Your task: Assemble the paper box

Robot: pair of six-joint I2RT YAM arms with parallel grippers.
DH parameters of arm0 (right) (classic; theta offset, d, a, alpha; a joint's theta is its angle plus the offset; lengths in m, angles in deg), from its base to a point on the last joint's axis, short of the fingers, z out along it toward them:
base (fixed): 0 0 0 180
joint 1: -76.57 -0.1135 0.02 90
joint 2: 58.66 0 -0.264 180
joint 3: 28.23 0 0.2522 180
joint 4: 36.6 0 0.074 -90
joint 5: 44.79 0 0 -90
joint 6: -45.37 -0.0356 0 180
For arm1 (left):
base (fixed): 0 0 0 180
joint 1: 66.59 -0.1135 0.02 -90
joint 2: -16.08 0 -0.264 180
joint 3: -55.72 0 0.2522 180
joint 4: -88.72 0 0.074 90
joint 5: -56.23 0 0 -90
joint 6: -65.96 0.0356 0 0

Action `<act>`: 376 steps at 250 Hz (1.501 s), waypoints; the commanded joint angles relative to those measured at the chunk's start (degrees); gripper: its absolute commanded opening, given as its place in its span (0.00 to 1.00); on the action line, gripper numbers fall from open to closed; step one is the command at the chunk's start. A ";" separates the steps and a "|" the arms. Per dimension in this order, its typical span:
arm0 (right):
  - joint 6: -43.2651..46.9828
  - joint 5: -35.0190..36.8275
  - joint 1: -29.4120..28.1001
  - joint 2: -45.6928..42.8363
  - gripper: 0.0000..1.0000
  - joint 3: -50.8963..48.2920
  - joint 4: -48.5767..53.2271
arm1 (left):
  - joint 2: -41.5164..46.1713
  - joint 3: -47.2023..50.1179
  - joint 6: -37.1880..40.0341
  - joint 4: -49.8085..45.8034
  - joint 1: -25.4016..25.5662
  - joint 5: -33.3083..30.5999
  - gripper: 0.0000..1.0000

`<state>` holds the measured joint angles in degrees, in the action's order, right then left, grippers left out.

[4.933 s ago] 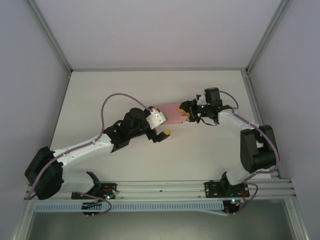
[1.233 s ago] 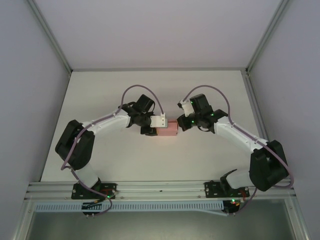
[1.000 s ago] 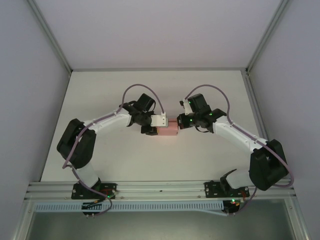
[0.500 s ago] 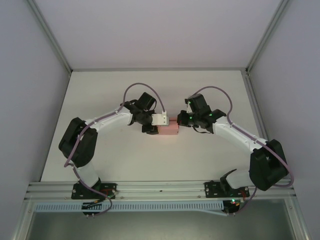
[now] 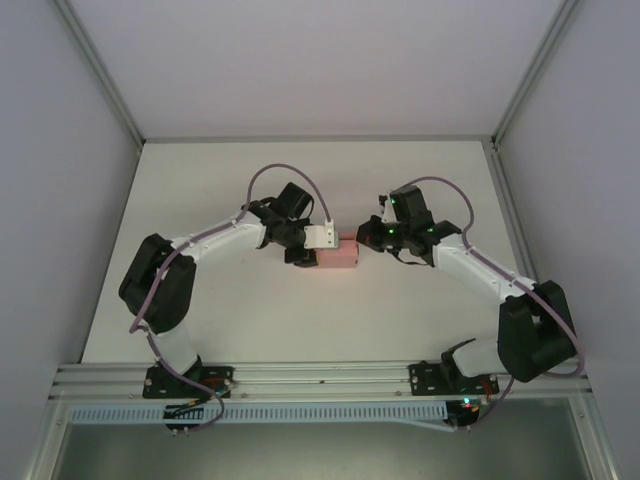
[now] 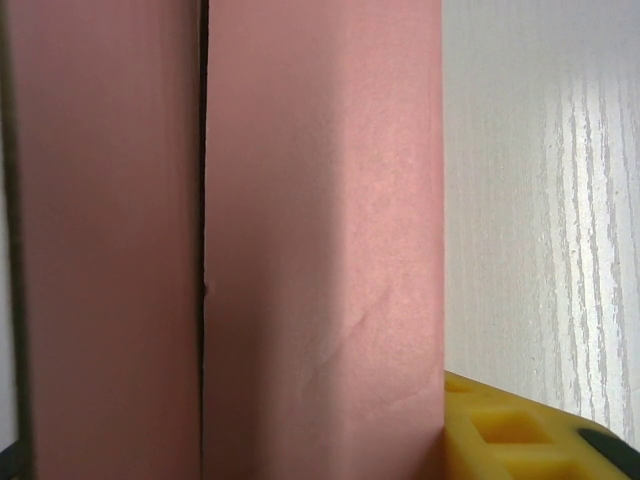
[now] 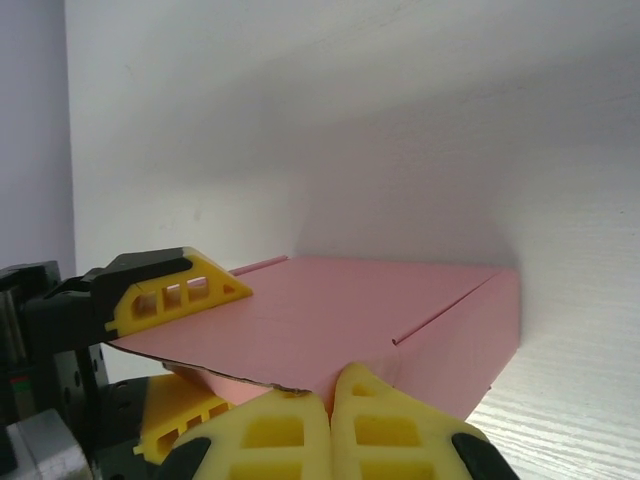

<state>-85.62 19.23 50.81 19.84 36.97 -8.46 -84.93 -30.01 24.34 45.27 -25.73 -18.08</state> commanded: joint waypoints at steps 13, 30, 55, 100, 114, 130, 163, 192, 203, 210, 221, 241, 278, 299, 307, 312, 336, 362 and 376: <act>4.91 -10.76 -0.70 -0.71 0.04 4.51 -1.56 | -3.48 -1.13 -0.04 -2.77 0.77 0.04 0.44; 14.23 -6.51 -0.70 -1.15 0.04 5.03 3.69 | -3.64 -1.02 0.21 -2.91 0.74 0.00 0.44; 21.65 -4.60 -0.71 -2.79 0.05 0.83 1.55 | -3.74 -1.02 0.29 -2.85 0.67 0.01 0.44; 25.97 -2.90 -2.14 -4.91 0.06 -8.58 -8.90 | -4.37 -1.96 -0.13 -3.49 0.55 0.56 0.45; 27.18 -1.55 -3.29 -6.25 0.06 -11.33 -11.93 | -4.71 -2.48 -0.46 -3.76 0.59 0.54 0.46; 28.23 -0.39 -4.72 -7.92 0.06 -14.23 -15.32 | -5.22 -3.41 -0.94 -4.54 0.59 0.91 0.47; 28.70 4.64 -7.01 -10.94 0.06 -18.49 -19.24 | -5.59 -4.50 -1.51 -4.59 0.52 1.18 0.48; 29.15 9.46 -8.99 -12.12 0.05 -20.48 -20.38 | -5.25 -4.90 -1.69 -4.59 0.61 2.40 0.50; 29.87 10.22 -9.89 -12.52 0.05 -21.27 -21.06 | -5.10 -5.04 -1.78 -4.63 0.57 2.61 0.52; 29.50 12.35 -10.44 -12.66 0.05 -21.75 -21.41 | -5.23 -5.20 -2.08 -4.59 0.57 2.61 0.53; 27.06 16.37 -10.72 -12.67 0.04 -21.57 -21.06 | -5.25 -5.45 -2.37 -4.58 0.56 2.64 0.54; 19.67 21.96 -10.73 -12.33 0.03 -17.90 -16.57 | -5.41 -5.81 -2.56 -4.58 0.66 2.61 0.53; 21.88 20.80 -13.04 -13.37 0.04 -16.92 -17.71 | -5.29 -6.09 -2.91 -4.61 1.01 2.87 0.54; 21.98 25.31 -13.08 -13.33 0.03 -17.41 -15.85 | -4.80 -6.34 -3.83 -4.59 1.08 3.09 0.66; 21.69 26.05 -13.09 -13.16 0.03 -17.30 -15.20 | -4.42 -6.60 -4.37 -4.54 1.16 3.11 0.68; 21.37 26.35 -13.07 -12.98 0.03 -17.29 -14.89 | -4.17 -6.74 -4.61 -4.62 1.10 3.29 0.69; 19.64 27.32 -13.22 -12.40 0.02 -16.89 -14.31 | -2.21 -6.98 -6.50 -3.99 1.21 3.19 0.99; 17.90 29.80 -14.10 -12.33 0.02 -15.87 -13.48 | 0.66 -7.09 -9.47 -2.58 1.18 2.30 1.00; 16.23 31.82 -14.42 -12.33 0.02 -14.88 -11.85 | 2.38 -6.49 -11.49 -1.09 1.21 1.11 1.00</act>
<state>-65.40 46.86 37.61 7.14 19.29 -24.27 -87.71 -35.56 17.74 41.16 -25.10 -16.71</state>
